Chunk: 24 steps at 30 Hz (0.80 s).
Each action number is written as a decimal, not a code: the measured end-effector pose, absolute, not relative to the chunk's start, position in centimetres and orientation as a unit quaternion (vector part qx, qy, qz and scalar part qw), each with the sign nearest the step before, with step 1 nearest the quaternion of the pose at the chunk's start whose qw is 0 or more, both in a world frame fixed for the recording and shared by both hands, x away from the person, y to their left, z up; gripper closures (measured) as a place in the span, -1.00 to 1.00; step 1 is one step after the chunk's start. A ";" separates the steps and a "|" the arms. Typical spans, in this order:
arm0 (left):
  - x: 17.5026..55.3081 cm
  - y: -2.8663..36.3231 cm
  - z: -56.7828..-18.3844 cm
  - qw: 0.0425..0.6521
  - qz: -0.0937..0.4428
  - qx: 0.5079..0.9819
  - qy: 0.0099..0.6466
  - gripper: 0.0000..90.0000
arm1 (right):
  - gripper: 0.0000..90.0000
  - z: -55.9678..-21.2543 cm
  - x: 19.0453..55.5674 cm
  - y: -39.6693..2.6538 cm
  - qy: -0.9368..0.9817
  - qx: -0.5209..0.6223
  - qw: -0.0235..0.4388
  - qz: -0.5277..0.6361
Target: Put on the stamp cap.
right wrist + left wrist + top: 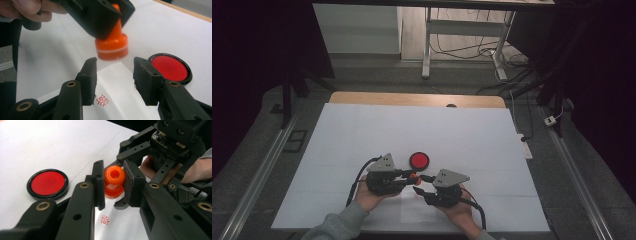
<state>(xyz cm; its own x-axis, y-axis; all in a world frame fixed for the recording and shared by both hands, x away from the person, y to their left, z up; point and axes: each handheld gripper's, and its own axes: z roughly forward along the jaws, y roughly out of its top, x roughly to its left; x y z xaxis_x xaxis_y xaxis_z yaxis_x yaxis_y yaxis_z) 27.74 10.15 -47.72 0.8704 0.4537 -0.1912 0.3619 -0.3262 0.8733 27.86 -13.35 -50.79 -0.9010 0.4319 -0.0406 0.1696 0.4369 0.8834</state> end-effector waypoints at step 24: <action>28.1 10.9 -47.7 0.518 0.045 0.811 0.266 0.60 | 0.16 -50.6 28.4 -19.8 0.822 0.238 0.167 0.490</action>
